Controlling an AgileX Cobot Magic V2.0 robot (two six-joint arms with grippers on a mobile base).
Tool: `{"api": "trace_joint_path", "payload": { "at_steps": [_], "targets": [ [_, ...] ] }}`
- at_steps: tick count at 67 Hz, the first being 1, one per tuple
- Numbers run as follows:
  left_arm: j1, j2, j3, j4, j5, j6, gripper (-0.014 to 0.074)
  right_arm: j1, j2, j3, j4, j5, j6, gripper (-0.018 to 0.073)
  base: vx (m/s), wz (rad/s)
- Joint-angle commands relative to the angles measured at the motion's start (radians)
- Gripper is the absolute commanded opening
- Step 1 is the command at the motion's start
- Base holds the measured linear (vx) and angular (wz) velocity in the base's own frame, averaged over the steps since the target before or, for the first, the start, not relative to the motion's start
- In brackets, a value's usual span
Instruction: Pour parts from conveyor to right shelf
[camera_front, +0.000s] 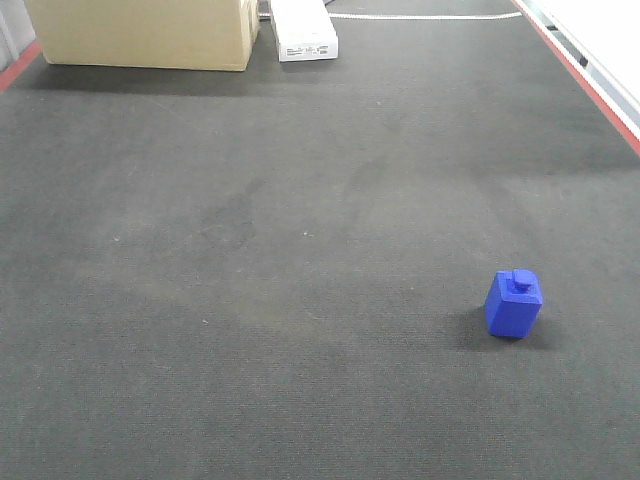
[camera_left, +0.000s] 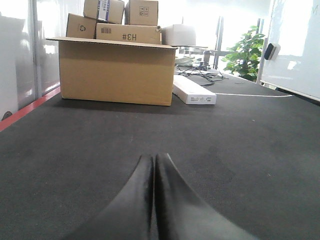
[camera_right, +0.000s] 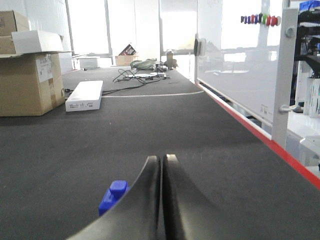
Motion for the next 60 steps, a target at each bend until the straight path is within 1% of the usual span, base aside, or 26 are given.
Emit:
{"api": "trace_joint_path", "payload": {
  "at_steps": [1,7,11,19,26,34,43,55,60],
  "targets": [
    [0.000,-0.018,0.027,-0.010,-0.079,-0.007,-0.0006,-0.001,0.019,-0.094,-0.012,-0.091,-0.009,-0.0008,0.00,0.00],
    [0.000,-0.018,0.027,-0.010,-0.079,-0.007,-0.0006,-0.001,0.092,-0.186,-0.012,-0.077,-0.009,-0.0008,0.00,0.00],
    [0.000,-0.018,0.027,-0.010,-0.079,-0.007,-0.0006,-0.001,0.149,-0.247,-0.012,-0.040,-0.009,-0.0008,0.00,0.00],
    [0.000,-0.018,0.027,-0.010,-0.079,-0.007,-0.0006,-0.001,0.305,-0.393,-0.012,0.103,-0.015,-0.0008,0.00,0.00],
    [0.000,-0.018,0.027,-0.010,-0.079,-0.007,-0.0006,-0.001,0.434,-0.476,-0.008,0.177,-0.017,-0.0008,0.00,0.00],
    [0.000,-0.018,0.027,-0.010,-0.079,-0.007,-0.0006,-0.001,0.536,-0.493,-0.003,0.206,-0.012,-0.0008,0.00,0.00],
    [0.000,-0.018,0.027,-0.010,-0.079,-0.007,-0.0006,-0.001,0.604,-0.490,-0.004,0.241,-0.008,-0.0008,0.00,0.00],
    [0.000,-0.018,0.027,-0.010,-0.079,-0.007,-0.0006,0.001,0.625,-0.490,-0.004,0.276,-0.007,-0.0003,0.00,0.00],
    [0.000,-0.018,0.027,-0.010,-0.079,-0.007,-0.0006,0.029,0.625,-0.493,-0.012,0.277,-0.012,0.0013,0.00,0.00]
  ]
}}
